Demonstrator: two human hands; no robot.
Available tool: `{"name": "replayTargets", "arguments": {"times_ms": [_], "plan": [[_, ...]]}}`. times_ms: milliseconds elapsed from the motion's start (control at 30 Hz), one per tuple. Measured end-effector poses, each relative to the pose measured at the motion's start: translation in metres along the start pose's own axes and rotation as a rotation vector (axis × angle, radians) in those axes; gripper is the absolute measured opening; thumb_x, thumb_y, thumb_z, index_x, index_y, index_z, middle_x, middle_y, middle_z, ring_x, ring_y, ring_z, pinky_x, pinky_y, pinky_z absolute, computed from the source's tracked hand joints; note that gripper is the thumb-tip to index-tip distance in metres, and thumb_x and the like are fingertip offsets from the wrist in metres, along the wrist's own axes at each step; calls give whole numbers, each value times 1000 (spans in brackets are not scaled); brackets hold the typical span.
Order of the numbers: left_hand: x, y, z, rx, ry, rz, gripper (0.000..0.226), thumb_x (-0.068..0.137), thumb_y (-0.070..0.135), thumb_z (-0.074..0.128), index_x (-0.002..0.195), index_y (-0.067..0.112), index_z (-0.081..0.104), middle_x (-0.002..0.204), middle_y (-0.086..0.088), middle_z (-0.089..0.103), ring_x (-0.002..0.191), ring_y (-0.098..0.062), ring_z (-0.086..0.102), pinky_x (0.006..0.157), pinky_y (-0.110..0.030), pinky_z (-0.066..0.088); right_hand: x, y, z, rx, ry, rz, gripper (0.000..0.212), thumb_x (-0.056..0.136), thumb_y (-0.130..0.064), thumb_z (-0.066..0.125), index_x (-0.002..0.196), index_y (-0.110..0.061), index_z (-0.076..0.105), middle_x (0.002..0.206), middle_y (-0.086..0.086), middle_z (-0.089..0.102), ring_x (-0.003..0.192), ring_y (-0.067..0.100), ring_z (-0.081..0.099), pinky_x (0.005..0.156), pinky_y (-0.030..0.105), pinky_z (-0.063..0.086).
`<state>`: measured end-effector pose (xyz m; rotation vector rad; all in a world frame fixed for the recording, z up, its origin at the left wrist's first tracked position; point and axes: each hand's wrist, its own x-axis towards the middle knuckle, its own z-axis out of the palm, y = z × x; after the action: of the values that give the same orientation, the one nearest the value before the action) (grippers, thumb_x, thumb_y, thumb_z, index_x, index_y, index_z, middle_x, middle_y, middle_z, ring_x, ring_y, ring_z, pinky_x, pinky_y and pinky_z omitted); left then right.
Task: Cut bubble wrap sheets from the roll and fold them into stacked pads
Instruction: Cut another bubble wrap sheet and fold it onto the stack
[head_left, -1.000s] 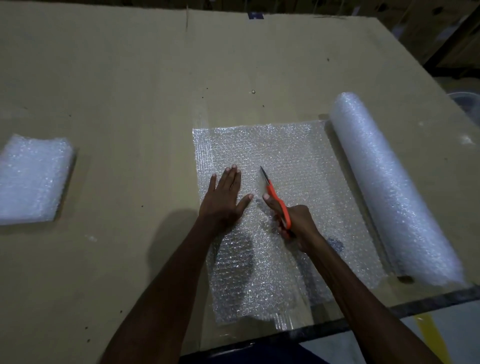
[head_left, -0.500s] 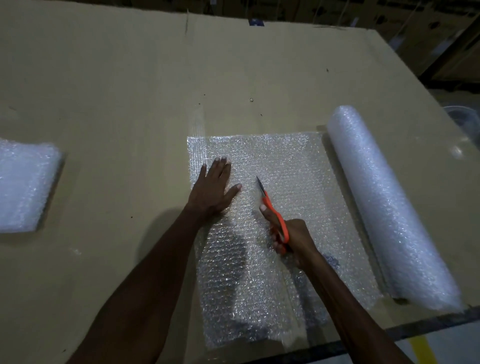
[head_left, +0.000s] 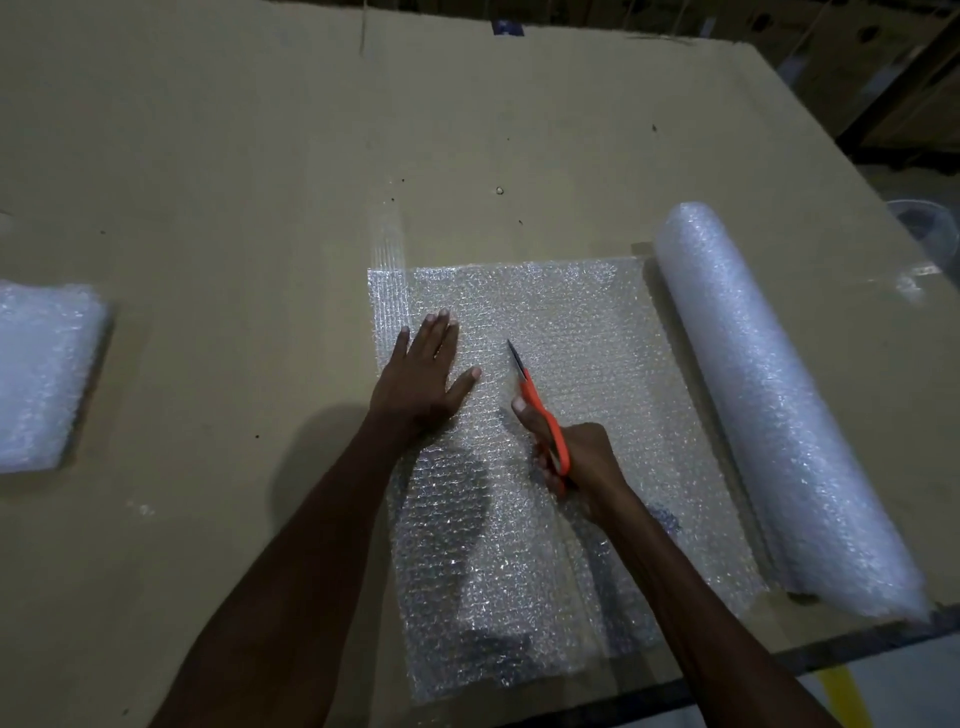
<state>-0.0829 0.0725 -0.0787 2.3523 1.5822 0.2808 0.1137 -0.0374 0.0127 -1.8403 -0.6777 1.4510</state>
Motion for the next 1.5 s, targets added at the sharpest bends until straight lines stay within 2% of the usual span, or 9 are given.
{"name": "replayTargets", "arguments": {"times_ms": [333, 500, 567, 700, 867, 1167, 1500], "plan": [[-4, 1, 1, -11, -6, -6, 77, 102, 60, 22, 160, 13, 3, 167, -4, -8, 153, -14, -12, 123, -42, -9, 4, -7, 5, -25, -5, -10, 53, 70, -55, 89, 57, -9, 65, 55, 12, 59, 40, 16, 50, 40, 21, 39], [-7, 3, 1, -5, -2, -21, 77, 102, 60, 22, 160, 13, 4, 167, -4, -7, 153, -15, -12, 124, -42, -8, 6, -2, 3, -44, -10, -13, 56, 65, -58, 90, 56, -8, 66, 56, 14, 58, 41, 19, 48, 43, 24, 35], [-8, 3, 1, -2, 0, -20, 77, 102, 61, 21, 160, 13, 4, 167, -4, -6, 153, -15, -11, 124, -43, -8, 7, -5, 4, -35, -10, -10, 56, 67, -56, 90, 60, -5, 67, 56, 14, 59, 42, 19, 49, 42, 24, 36], [-9, 3, 2, 10, -5, -21, 79, 100, 62, 18, 160, 13, 4, 167, -5, -6, 153, -16, -11, 124, -43, -7, 12, -11, 8, -15, -11, -23, 53, 68, -52, 91, 55, -7, 64, 54, 13, 58, 40, 17, 49, 40, 22, 37], [-10, 4, 1, 8, 9, -22, 80, 99, 62, 18, 160, 12, 7, 167, -6, -3, 154, -17, -7, 124, -43, -5, 12, -7, 8, -24, -10, -17, 57, 69, -52, 90, 71, 1, 69, 57, 14, 59, 41, 17, 49, 43, 23, 37], [-14, 4, 4, 23, 31, -20, 79, 100, 62, 19, 160, 11, 9, 167, -6, -1, 154, -16, -7, 124, -43, -5, 18, -11, 11, -73, -1, -29, 55, 67, -58, 89, 49, -13, 63, 55, 13, 59, 40, 18, 48, 44, 24, 36], [-19, 6, 6, 59, 57, -8, 77, 102, 59, 23, 159, 8, 12, 167, -10, 4, 154, -21, -1, 125, -45, -2, 20, -21, 12, -109, 7, -39, 58, 69, -60, 87, 61, -6, 67, 54, 12, 62, 38, 16, 51, 39, 19, 37]]}}
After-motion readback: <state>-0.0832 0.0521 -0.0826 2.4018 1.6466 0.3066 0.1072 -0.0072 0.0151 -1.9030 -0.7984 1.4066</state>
